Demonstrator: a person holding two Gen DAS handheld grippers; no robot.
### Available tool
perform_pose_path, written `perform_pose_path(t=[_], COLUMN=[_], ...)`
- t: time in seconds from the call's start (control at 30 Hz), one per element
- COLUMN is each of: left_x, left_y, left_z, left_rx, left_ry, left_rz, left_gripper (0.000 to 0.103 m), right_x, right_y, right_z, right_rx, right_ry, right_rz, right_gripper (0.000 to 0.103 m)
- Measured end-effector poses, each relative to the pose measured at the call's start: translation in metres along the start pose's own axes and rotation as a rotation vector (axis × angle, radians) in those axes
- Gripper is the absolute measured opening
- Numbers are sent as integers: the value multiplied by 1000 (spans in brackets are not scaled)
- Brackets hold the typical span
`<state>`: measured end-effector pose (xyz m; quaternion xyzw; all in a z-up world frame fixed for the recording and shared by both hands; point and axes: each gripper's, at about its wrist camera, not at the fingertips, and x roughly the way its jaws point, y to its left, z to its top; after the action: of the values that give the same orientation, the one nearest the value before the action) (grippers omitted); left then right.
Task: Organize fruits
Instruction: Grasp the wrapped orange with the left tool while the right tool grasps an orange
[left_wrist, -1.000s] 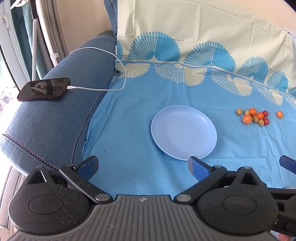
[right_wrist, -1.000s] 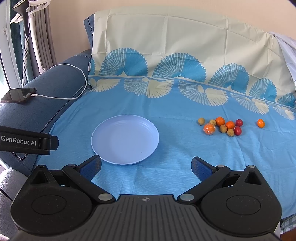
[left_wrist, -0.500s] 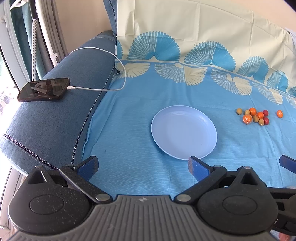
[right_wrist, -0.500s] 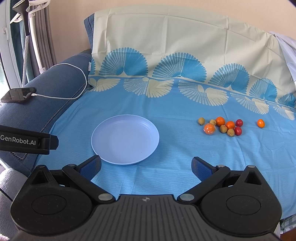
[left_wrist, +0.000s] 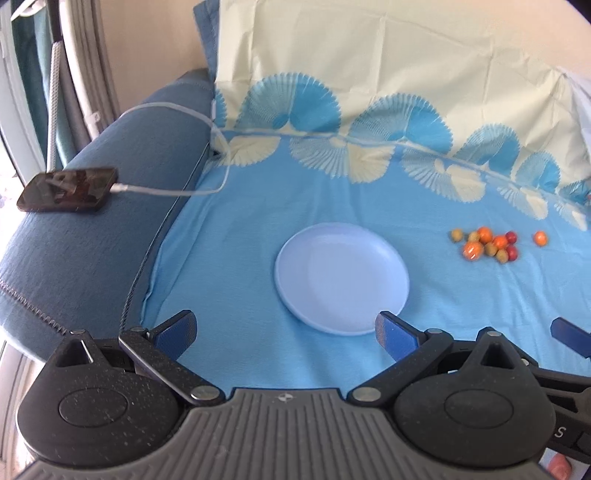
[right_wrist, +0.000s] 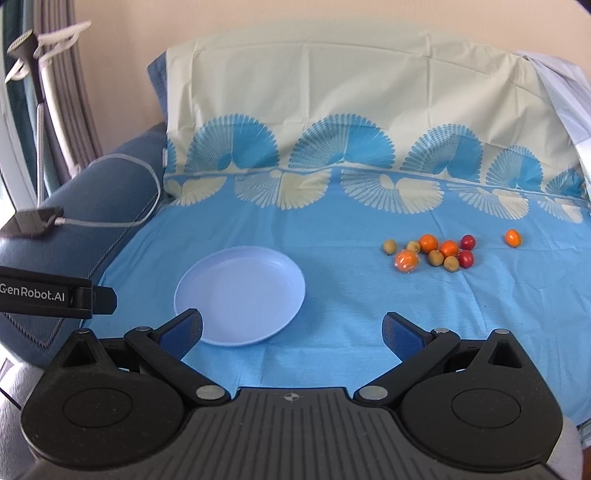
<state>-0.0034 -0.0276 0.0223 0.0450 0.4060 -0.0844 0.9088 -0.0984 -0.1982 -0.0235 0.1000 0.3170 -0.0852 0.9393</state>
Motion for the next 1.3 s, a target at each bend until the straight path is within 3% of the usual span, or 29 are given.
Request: perform_pose_path(t=[0.3,0.67,0.87,1.03,1.3], left_x=[10,96,170,230,308], left_y=[-59,-153,-219,-276,-325], left_z=[14,38,56,65,71], left_rx=[86,210,263,311,331], left_ry=[-29,80,155,201,288], left_rz=[-82,-122,-159,-196,-167], left_gripper=[103,103,103,103,103], right_x=[4,45,100,154,270], right_y=[-49,-149,-209,-288,-399], right_z=[3,-10,-4,23,59], right_rx=[57,162,159,183,269], right_ry=[-61,-27,4,10,70], right_rz=[-103,-331,-413,-496,-443], right_gripper=[103,103,103,102,102])
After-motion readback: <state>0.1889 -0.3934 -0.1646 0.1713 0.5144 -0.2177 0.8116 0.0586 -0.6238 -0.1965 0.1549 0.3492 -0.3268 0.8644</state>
